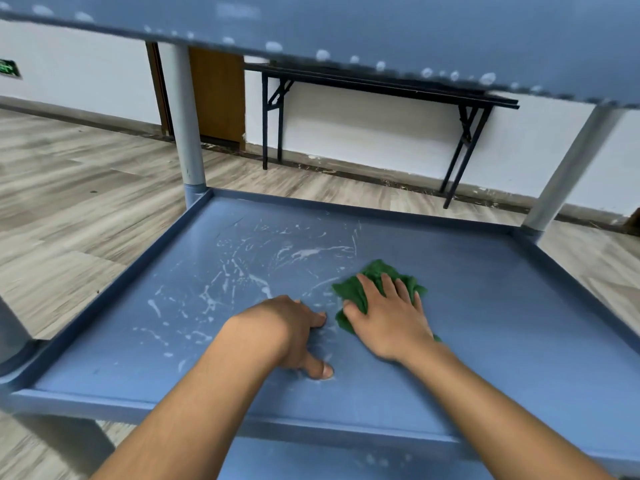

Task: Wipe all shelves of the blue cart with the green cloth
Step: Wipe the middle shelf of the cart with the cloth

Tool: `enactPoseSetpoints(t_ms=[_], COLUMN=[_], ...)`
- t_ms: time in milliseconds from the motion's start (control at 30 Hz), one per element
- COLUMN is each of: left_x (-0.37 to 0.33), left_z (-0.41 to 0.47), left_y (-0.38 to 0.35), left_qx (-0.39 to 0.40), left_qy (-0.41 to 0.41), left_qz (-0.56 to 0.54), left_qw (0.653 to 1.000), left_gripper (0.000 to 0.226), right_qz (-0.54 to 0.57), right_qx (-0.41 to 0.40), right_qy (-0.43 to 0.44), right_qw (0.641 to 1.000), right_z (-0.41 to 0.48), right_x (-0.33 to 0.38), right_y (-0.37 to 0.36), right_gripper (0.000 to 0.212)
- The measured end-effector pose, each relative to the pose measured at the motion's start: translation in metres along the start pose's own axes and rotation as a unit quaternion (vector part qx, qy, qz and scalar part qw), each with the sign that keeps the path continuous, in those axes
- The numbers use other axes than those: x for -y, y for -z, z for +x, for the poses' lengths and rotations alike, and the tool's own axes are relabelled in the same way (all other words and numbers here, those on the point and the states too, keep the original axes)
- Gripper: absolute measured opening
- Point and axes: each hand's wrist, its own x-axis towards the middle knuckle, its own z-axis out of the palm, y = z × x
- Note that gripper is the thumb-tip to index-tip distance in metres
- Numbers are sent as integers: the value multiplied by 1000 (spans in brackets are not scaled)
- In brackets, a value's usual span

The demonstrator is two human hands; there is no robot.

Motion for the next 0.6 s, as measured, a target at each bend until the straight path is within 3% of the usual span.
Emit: enactPoseSetpoints(t_ms=[367, 600], left_x=[-1, 7], left_z=[2, 9], left_y=[-2, -6], left_qx=[-14, 9], left_qy=[-13, -8], left_qz=[3, -56], left_qw=[1000, 998], left_gripper=[84, 86], right_qz=[24, 22], right_qx=[-12, -18], right_qy=[-24, -34], right_qw=[999, 999], right_z=[162, 223], right_x=[9, 16], right_y=[9, 16], right_gripper=[76, 75])
